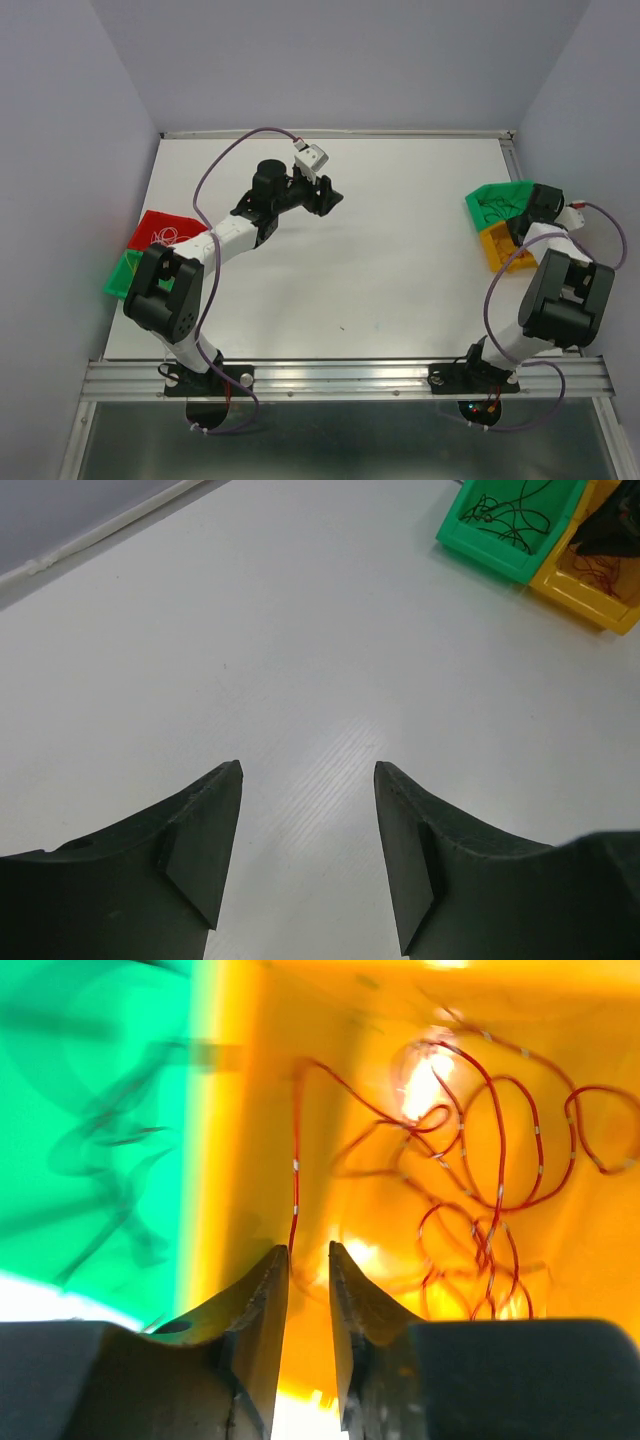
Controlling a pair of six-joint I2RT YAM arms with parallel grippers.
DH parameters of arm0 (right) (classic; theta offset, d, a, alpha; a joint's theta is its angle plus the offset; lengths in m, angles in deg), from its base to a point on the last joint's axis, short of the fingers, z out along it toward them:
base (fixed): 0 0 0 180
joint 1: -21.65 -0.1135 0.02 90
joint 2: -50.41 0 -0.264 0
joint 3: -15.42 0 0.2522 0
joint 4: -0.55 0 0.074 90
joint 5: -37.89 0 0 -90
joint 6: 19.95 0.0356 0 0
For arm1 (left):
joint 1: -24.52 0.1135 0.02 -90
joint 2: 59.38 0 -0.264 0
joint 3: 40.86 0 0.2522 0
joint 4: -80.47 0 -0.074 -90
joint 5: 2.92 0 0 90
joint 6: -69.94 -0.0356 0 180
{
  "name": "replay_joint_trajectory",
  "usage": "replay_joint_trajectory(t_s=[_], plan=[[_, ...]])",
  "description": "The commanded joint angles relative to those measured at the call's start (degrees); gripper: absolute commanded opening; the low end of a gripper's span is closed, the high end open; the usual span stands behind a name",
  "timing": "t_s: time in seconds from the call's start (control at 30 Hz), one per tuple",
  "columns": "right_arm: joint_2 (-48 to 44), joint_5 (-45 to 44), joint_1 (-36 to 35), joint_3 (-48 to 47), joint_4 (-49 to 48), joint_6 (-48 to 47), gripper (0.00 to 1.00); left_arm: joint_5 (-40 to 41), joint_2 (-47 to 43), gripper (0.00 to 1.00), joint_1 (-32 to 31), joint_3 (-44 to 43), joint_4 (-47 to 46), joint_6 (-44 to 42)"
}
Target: Untangle the cables
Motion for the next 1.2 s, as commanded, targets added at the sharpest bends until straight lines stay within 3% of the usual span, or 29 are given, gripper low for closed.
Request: replay_joint_trajectory(t_s=[0.0,0.03,0.1,0.13,0.27,0.33,0.4,0.47,0.57,0.73,0.93,1.17], plan=[[-10.0,-5.4,-1.4,-1.1,-0.6,-2.7,0.35,0.2,-2.7,0.66,-0.2,0.2,-2.2,-1.0],[-11.8,-5.6,-2.0,-1.2,0.2,-3.0,0.35,0.6,-2.8,0.66,-0.2,0.2,-2.2,-1.0],[-13.1,-4.7,-2.7,-1.7,1.3,-4.5,0.52,1.3,-2.9,0.66,-0.2,0.3,-2.1,-1.4],[-14.0,-4.3,-3.0,-1.6,2.3,-4.7,0.53,1.9,-3.0,0.67,-0.2,0.3,-2.1,-1.5],[-21.7,-1.6,-3.5,0.1,2.9,-6.4,0.77,3.2,-3.2,0.70,-0.2,0.0,-1.1,-2.4],[-24.7,4.1,-3.6,0.7,2.3,-9.7,0.78,4.2,-3.6,0.72,-0.1,-0.3,-0.2,-3.4],[-30.3,12.1,-5.0,2.5,0.8,-14.5,0.92,6.4,-5.0,0.97,0.4,-0.3,0.6,-4.5],[-35.0,15.2,-6.1,4.9,-1.3,-16.0,1.00,7.2,-6.4,0.99,1.0,0.2,0.6,-4.8],[-44.2,29.1,-7.3,11.9,-7.0,-16.8,1.00,7.9,-11.0,0.99,3.3,0.9,0.7,-4.1],[-55.6,41.4,-7.8,27.4,-21.7,-13.5,1.00,9.6,-19.8,0.99,9.6,4.6,0.9,-4.7],[-67.6,44.2,-9.0,37.8,-28.1,-11.1,1.00,-0.3,-38.9,0.99,22.4,20.7,-0.4,-10.3],[-69.3,45.1,-9.1,38.9,-27.0,-11.7,1.00,0.5,-60.8,0.99,23.8,36.4,0.9,-17.9]])
